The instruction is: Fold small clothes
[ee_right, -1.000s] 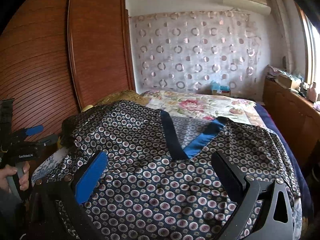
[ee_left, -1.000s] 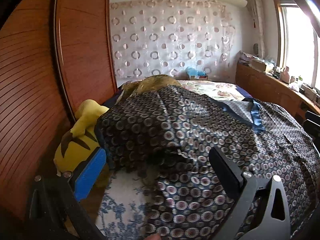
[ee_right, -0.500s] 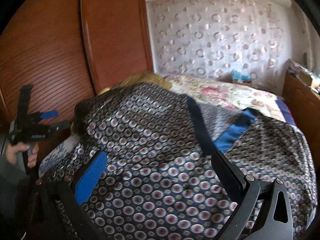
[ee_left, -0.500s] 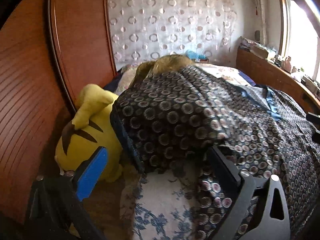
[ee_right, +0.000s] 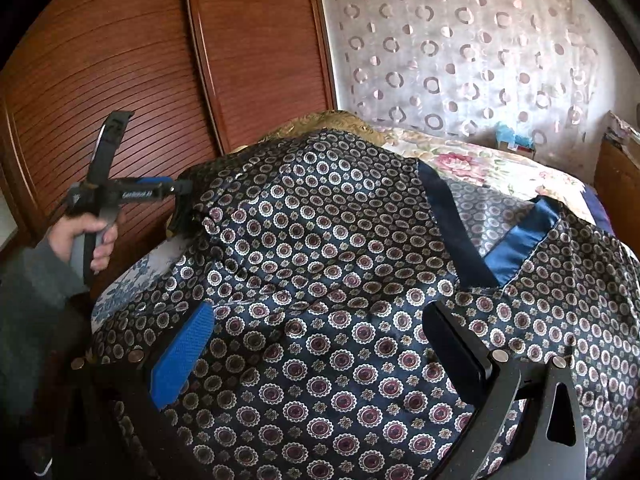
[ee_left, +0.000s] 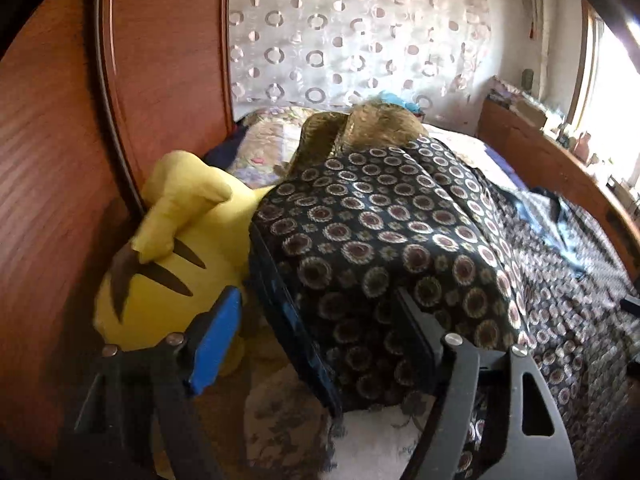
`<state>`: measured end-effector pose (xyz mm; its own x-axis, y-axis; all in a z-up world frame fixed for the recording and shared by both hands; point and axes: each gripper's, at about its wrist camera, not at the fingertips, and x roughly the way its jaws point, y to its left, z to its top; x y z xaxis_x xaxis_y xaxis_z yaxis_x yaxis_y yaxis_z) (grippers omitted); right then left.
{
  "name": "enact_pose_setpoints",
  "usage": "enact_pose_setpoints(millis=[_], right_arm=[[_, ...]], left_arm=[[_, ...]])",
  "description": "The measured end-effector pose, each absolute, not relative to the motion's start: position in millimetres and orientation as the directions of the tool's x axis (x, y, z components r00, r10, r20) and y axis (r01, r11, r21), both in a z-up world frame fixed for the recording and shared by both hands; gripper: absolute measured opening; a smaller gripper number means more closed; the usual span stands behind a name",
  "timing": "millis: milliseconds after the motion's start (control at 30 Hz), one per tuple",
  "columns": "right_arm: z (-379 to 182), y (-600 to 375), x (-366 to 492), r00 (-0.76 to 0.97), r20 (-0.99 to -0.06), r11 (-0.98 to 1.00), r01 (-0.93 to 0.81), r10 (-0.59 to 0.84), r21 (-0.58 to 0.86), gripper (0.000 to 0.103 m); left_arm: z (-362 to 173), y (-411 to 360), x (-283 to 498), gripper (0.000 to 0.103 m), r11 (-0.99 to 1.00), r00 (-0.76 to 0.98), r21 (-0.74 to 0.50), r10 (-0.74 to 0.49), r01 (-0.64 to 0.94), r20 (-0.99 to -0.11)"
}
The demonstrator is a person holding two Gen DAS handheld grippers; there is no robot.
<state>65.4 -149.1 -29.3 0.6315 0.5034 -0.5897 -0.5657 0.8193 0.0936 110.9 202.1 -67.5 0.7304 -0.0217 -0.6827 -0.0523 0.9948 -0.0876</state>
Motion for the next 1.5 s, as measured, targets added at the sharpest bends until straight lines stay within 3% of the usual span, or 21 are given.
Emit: enact_pose_setpoints(millis=[67,133,300,400,467,767,1000,1200,1333,1400,1500], right_arm=[[-32.2,-143.1,64.7,0.632,-0.590,0.820,-0.565,0.502,0.092,0.103],[-32.9,-141.2,64.1,0.635,-0.586,0.821,-0.563,0.504,0.096,0.103],[-32.5,-143.1,61.9,0.636,-0.584,0.821,-0.562,0.505,0.099,0.103],[-33.1,-144.6,62.5,0.640,-0.582,0.825,-0.556,0.503,0.101,0.103],[-32.9,-145.1,62.0,0.642,-0.581,0.826,-0.555,0.500,0.097,0.103],[-29.1,-155.1,59.7,0.661,-0.565,0.838,-0.534,0.494,0.108,0.103],[-28.7,-167.1,61.3,0.679,-0.555,0.853,-0.507,0.481,0.119,0.103],[-25.2,-180.8,61.7,0.697,-0.543,0.868,-0.480,0.468,0.131,0.103],[-24.8,-184.1,62.2,0.703,-0.545,0.874,-0.470,0.457,0.126,0.103],[-24.8,-184.2,62.3,0.707,-0.546,0.877,-0.466,0.449,0.118,0.103],[-21.6,-187.1,64.2,0.712,-0.545,0.879,-0.463,0.443,0.110,0.103]], left_arm=[[-71.5,205.8,115.5,0.075,0.993,0.728,-0.109,-0.049,-0.035,-0.684],[-75.2,210.0,117.8,0.069,0.989,0.724,-0.149,-0.095,-0.012,-0.683],[-72.5,208.1,112.4,0.028,0.983,0.733,-0.183,-0.138,0.018,-0.666],[-63.7,195.6,101.7,0.012,0.995,0.754,-0.099,-0.076,0.015,-0.653],[-56.9,188.4,95.7,0.009,0.999,0.769,-0.038,-0.027,0.003,-0.639],[-8.9,167.6,75.0,0.008,1.000,0.828,0.023,0.003,0.012,-0.560],[21.6,131.2,78.9,0.008,0.991,0.847,-0.008,-0.117,0.132,-0.518],[26.6,87.6,100.8,0.009,0.978,0.815,0.000,-0.175,0.210,-0.553],[25.1,69.3,99.9,0.014,0.969,0.792,-0.008,-0.208,0.248,-0.575],[25.6,63.6,93.7,0.029,0.964,0.787,-0.018,-0.226,0.264,-0.574],[29.3,63.0,85.8,0.042,0.960,0.783,-0.026,-0.242,0.278,-0.573]])
